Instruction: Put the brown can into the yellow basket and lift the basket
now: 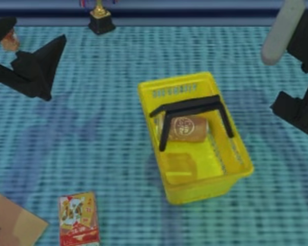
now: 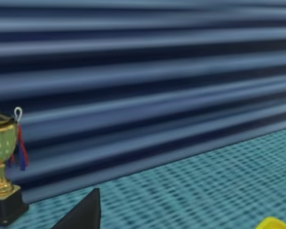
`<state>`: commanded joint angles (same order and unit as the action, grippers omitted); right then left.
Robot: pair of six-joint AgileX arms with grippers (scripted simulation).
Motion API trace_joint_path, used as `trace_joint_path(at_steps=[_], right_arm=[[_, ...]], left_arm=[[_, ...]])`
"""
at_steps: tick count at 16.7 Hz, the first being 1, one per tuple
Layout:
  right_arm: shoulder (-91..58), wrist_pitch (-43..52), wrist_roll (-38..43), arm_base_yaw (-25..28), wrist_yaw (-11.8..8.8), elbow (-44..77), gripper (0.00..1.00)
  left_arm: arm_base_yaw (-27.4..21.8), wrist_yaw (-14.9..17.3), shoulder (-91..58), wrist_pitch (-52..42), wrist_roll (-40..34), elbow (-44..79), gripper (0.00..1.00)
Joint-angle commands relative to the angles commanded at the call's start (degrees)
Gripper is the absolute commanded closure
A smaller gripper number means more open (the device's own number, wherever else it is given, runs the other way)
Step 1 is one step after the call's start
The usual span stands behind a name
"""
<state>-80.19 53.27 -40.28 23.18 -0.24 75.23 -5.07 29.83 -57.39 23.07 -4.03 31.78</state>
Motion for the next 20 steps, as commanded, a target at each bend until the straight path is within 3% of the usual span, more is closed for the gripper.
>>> trace_joint_path(at_steps=[6,10,13,20], right_arm=[[-32.7,19.9,-15.3,8.7,0.0,30.1,0.00],[-45.4,27.9,-22.1,12.6,0.2,43.7,0.00],[-49.4,30.6,-24.5,14.0,0.4,48.3,0.00],[-49.8,30.6,-24.8,13.9,0.4,48.6,0.00]], left_arm=[[4.1,-17.7,36.5,-14.5,1.5,-19.0,0.00],[5.6,-26.2,51.7,-20.6,3.1,-28.0,0.00],[6.2,-29.5,56.9,-22.8,3.9,-31.4,0.00],[6.2,-29.8,57.4,-23.1,4.0,-31.8,0.00]])
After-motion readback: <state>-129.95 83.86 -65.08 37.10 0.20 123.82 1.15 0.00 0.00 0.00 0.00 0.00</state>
